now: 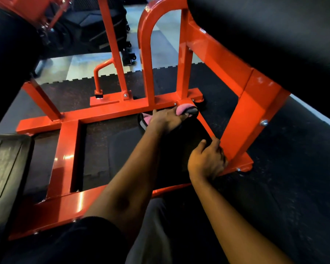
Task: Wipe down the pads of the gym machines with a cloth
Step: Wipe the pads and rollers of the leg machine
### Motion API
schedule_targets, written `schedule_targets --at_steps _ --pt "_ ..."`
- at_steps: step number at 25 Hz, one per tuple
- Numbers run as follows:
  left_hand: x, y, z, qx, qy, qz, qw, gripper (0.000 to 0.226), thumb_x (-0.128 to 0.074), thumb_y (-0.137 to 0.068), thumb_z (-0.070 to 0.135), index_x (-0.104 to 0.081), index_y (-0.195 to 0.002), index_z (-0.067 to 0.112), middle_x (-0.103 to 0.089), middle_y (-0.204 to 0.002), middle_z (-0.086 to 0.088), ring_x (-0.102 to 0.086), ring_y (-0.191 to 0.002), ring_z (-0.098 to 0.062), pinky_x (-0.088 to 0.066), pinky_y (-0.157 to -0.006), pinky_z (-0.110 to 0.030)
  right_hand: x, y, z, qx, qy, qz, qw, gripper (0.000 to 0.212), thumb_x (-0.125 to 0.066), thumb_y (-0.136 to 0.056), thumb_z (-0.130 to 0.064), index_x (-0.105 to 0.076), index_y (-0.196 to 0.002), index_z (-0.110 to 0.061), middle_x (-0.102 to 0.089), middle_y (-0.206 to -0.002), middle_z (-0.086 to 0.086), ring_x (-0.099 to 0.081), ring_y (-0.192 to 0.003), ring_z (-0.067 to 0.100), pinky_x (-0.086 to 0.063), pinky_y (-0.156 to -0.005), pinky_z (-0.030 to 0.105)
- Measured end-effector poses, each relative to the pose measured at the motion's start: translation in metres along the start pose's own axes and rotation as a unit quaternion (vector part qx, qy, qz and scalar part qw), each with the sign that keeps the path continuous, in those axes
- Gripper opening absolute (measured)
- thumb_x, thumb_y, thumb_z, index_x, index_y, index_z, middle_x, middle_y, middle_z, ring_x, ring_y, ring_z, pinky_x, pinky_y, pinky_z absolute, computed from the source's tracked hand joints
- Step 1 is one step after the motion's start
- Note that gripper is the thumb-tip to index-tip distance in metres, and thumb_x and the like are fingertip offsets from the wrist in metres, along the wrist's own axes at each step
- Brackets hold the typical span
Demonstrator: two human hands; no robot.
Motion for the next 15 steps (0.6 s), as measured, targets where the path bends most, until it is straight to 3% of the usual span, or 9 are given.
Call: schedule_targets --at_steps 2,5,7,8,10,12,13,14,15 --pt "0.001 0.009 -0.008 -0.04 0.026 0.002 0.999 0.067 -0.034 -0.088 0.075 -0.036 -0.148 0.045 -0.042 -0.156 0.005 -0.036 -0.144 -0.023 -0.021 -0.116 -0.053 0.002 -0.008 0.001 -0.072 -0.083 -0.003 0.994 0.04 -0.042 -0.091 -0.035 -0.063 -0.117 -0.014 -0.073 -0.102 0.021 -0.066 -0.097 0.041 -0.043 -0.086 0.047" --pt "0.007 0.034 -0.033 -0.153 0.098 -0.034 0.983 0.096 -0.049 -0.072 0.077 -0.025 -0.156 0.037 -0.036 -0.159 0.004 -0.033 -0.146 -0.016 -0.023 -0.12 -0.046 0.01 -0.036 -0.005 -0.155 -0.276 0.052 0.947 0.039 -0.043 -0.089 -0.029 -0.064 -0.113 -0.006 -0.071 -0.108 0.02 -0.064 -0.102 0.039 -0.041 -0.087 0.043" --pt "0.012 0.051 -0.064 -0.137 0.17 0.002 0.976 0.094 -0.056 -0.069 0.065 -0.031 -0.154 0.032 -0.042 -0.155 0.003 -0.039 -0.142 -0.015 -0.026 -0.12 -0.044 0.02 -0.055 -0.03 -0.053 -0.316 0.106 0.941 0.042 -0.047 -0.087 -0.033 -0.068 -0.111 -0.005 -0.072 -0.109 0.016 -0.065 -0.105 0.037 -0.045 -0.09 0.044" --pt "0.013 0.058 -0.083 -0.094 0.189 0.048 0.976 0.089 -0.054 -0.07 0.062 -0.038 -0.152 0.03 -0.047 -0.152 0.001 -0.042 -0.14 -0.017 -0.028 -0.119 -0.047 0.021 -0.062 -0.05 0.034 -0.295 0.083 0.951 0.044 -0.05 -0.086 -0.04 -0.069 -0.112 -0.01 -0.072 -0.112 0.012 -0.064 -0.108 0.035 -0.046 -0.093 0.045" --pt "0.016 0.073 -0.114 0.031 0.172 0.13 0.976 0.074 -0.049 -0.078 0.057 -0.049 -0.144 0.024 -0.053 -0.146 -0.005 -0.046 -0.136 -0.024 -0.031 -0.115 -0.051 0.012 -0.061 -0.092 0.212 -0.117 -0.157 0.958 0.063 -0.06 -0.079 -0.069 -0.064 -0.128 -0.029 -0.063 -0.136 0.002 -0.054 -0.129 0.029 -0.034 -0.107 0.051" --pt "0.006 0.087 -0.133 0.17 0.138 0.156 0.963 0.049 -0.044 -0.095 0.045 -0.055 -0.135 0.019 -0.054 -0.142 -0.011 -0.045 -0.133 -0.033 -0.033 -0.109 -0.054 -0.012 -0.049 -0.111 0.307 0.15 -0.423 0.839 0.11 -0.056 -0.057 -0.096 -0.028 -0.153 -0.051 -0.016 -0.169 -0.006 -0.011 -0.155 0.03 -0.006 -0.115 0.067" --pt "-0.002 0.093 -0.138 0.222 0.149 0.155 0.951 0.044 -0.039 -0.1 0.044 -0.057 -0.129 0.017 -0.055 -0.138 -0.015 -0.047 -0.13 -0.037 -0.035 -0.107 -0.056 -0.026 -0.043 -0.11 0.336 0.235 -0.467 0.783 0.122 -0.052 -0.05 -0.101 -0.009 -0.155 -0.056 0.006 -0.17 -0.009 0.009 -0.156 0.031 0.004 -0.112 0.073" --pt "-0.007 0.098 -0.139 0.253 0.172 0.152 0.94 0.048 -0.033 -0.101 0.046 -0.058 -0.126 0.014 -0.056 -0.134 -0.02 -0.049 -0.127 -0.041 -0.038 -0.105 -0.056 -0.04 -0.042 -0.107 0.347 0.268 -0.475 0.763 0.124 -0.048 -0.05 -0.104 -0.001 -0.155 -0.057 0.013 -0.169 -0.012 0.016 -0.155 0.032 0.008 -0.109 0.075" --pt "-0.01 0.101 -0.138 0.276 0.194 0.146 0.93 0.053 -0.028 -0.101 0.049 -0.058 -0.126 0.013 -0.057 -0.132 -0.024 -0.051 -0.124 -0.044 -0.04 -0.103 -0.053 -0.05 -0.045 -0.108 0.347 0.266 -0.462 0.772 0.115 -0.043 -0.056 -0.103 -0.006 -0.154 -0.056 0.005 -0.17 -0.011 0.011 -0.155 0.032 0.006 -0.109 0.076"
Point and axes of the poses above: each hand's wrist, its own y-axis away from the middle knuckle, its own x-axis out of the back of the hand, z = x × y, the point moved 1 cm from there along -y, towards the middle knuckle
